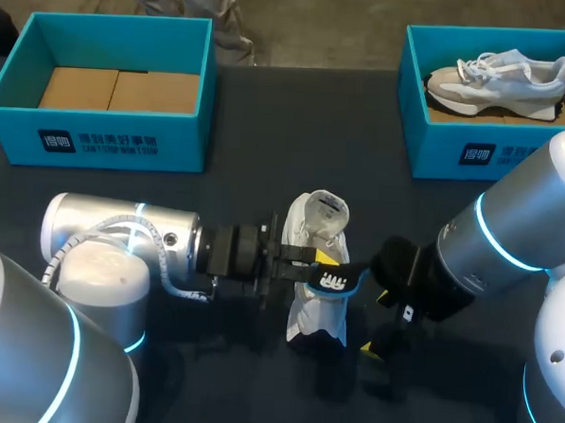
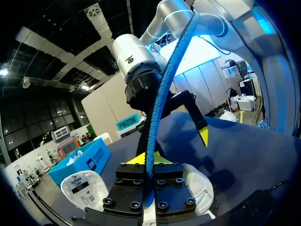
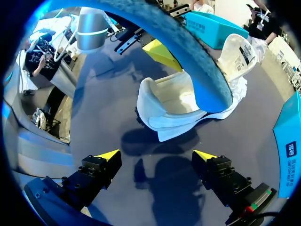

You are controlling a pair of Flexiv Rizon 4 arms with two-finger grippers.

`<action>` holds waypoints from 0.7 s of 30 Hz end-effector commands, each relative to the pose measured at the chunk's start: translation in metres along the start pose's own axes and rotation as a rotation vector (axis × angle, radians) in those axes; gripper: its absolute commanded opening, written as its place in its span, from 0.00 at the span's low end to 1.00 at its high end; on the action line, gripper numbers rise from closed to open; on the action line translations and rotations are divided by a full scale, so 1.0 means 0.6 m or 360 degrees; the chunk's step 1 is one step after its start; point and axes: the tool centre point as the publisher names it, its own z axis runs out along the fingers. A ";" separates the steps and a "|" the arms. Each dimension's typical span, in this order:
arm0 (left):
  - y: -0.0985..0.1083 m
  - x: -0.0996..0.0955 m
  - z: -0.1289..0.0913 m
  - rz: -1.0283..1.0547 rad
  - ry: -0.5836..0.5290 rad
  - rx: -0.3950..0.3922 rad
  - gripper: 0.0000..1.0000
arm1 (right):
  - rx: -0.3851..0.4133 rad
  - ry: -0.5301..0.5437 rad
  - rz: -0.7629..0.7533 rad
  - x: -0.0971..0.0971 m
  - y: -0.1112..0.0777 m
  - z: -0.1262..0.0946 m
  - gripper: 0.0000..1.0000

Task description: Take the shoe out of the shoebox, open the shoe tongue, remove and reinsert the insole, then place the shoe into the shoebox

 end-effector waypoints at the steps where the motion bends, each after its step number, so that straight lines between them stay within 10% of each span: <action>1: 0.004 0.000 0.009 -0.0004 -0.0002 -0.0013 0.00 | -0.0002 -0.0003 0.0000 0.002 -0.001 0.000 1.00; 21: -0.012 0.010 0.000 -0.0018 0.0011 -0.0016 0.00 | -0.0002 -0.0003 0.0000 0.002 -0.001 0.000 1.00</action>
